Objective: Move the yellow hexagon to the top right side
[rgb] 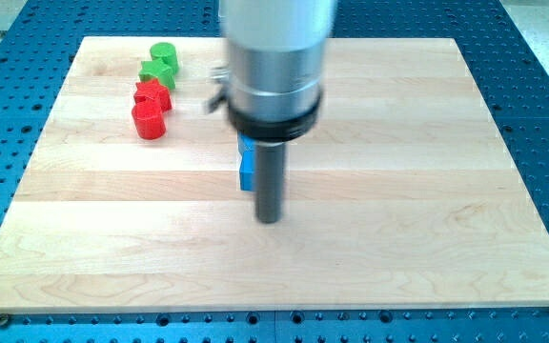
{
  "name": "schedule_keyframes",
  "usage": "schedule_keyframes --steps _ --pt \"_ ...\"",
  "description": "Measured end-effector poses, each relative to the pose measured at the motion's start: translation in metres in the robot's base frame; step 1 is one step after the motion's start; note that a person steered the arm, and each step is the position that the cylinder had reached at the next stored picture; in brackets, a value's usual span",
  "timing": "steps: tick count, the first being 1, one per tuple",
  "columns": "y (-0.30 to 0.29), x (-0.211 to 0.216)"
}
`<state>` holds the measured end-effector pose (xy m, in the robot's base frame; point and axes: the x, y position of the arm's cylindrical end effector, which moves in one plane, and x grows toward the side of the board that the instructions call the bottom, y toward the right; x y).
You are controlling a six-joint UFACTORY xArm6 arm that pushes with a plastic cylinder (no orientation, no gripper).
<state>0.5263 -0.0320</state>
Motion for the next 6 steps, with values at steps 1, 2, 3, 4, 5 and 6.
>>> schedule_keyframes --steps 1,2,3,4,5,6 --pt "-0.038 -0.059" --pt "-0.012 -0.124" --pt "0.04 -0.164" --pt "0.122 -0.201" --pt "0.221 -0.228" --pt "0.233 -0.232"
